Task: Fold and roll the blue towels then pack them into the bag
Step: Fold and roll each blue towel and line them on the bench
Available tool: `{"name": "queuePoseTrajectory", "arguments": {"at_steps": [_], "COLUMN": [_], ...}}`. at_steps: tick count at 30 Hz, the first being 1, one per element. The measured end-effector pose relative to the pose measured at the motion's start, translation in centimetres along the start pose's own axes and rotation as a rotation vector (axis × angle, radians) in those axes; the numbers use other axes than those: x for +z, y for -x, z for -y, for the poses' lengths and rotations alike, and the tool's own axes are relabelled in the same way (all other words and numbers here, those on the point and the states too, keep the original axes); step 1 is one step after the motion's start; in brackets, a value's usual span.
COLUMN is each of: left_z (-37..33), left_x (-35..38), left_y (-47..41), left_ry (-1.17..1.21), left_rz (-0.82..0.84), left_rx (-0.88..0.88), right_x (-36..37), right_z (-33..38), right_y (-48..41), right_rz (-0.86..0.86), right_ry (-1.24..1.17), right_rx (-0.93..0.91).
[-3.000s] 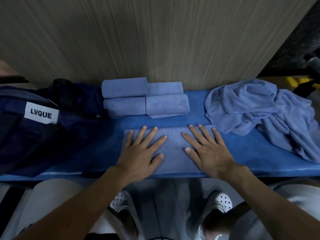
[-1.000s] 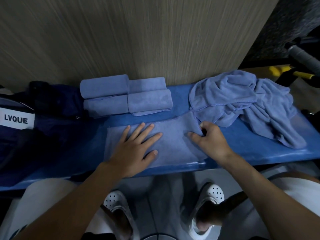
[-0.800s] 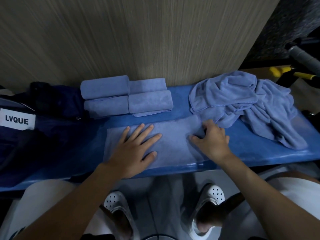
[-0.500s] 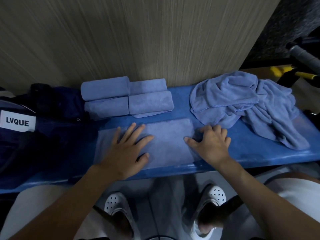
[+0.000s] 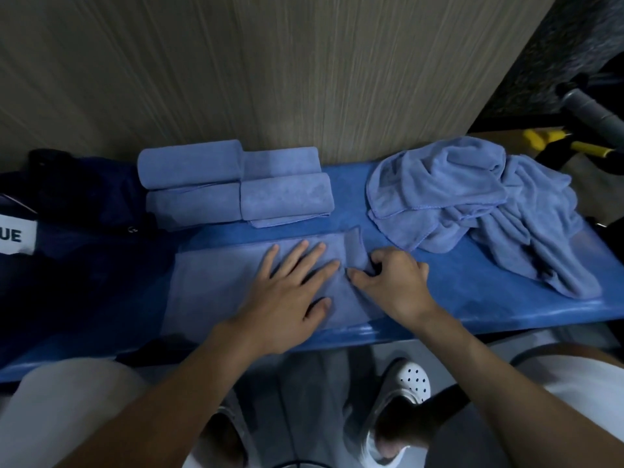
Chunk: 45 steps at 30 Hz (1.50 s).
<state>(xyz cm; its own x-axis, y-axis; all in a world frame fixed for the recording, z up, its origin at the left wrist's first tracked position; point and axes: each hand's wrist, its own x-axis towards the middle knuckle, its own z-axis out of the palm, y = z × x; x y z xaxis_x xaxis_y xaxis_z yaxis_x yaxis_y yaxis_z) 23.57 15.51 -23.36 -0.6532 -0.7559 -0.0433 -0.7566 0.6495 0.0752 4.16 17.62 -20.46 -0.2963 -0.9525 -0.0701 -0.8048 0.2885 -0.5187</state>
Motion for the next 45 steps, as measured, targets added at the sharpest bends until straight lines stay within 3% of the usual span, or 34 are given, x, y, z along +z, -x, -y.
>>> {"name": "queuePoseTrajectory", "arguments": {"at_steps": [3, 9, 12, 14, 17, 22, 28, 32, 35, 41, 45], "left_z": [0.1, 0.3, -0.7, -1.2, -1.3, -0.9, 0.7, 1.2, 1.5, 2.1, 2.9], "left_x": [-0.2, -0.5, -1.2, -2.2, -3.3, -3.6, -2.6, -2.6, -2.8, -2.4, -2.2], "left_y": [-0.2, -1.0, -2.2, -3.6, -5.8, -6.3, -6.1, -5.8, -5.6, -4.9, -4.5], "left_ry": [0.018, 0.056, 0.307, 0.655, 1.034, 1.146, 1.047, 0.964, 0.878, 0.470, 0.433], "left_rz": [0.021, -0.023, -0.338, -0.463, -0.315, -0.239, -0.347, -0.425, -0.464, -0.488, -0.472], "left_rx": [0.006, 0.012, -0.069, -0.274, -0.500, -0.444, -0.492, -0.527, -0.518, -0.412, -0.375], "right_x": [0.1, 0.0, -0.3, -0.2, 0.3, 0.9, 1.2, 1.9, 2.4, 3.2, 3.6], "right_z": [0.3, 0.6, 0.8, 0.9, 1.6, 2.4, 2.2, 1.9, 2.3, 2.5, 2.6], "right_y": [0.0, 0.0, 0.2, 0.7, 1.6, 2.6, 2.7, 3.0, 3.7, 4.0, 4.1], "right_rz": [-0.010, -0.014, -0.037, -0.009, 0.043, 0.056, -0.081, -0.029, 0.029, 0.019, 0.049], "right_ry": [-0.185, -0.550, -0.534, -0.486, -0.417, -0.408, -0.494, -0.342, -0.241, -0.165, -0.020], "right_rx": [-0.080, -0.070, -0.162, -0.241, -0.327, -0.432, -0.252, -0.109, -0.090, -0.044, -0.093]}}
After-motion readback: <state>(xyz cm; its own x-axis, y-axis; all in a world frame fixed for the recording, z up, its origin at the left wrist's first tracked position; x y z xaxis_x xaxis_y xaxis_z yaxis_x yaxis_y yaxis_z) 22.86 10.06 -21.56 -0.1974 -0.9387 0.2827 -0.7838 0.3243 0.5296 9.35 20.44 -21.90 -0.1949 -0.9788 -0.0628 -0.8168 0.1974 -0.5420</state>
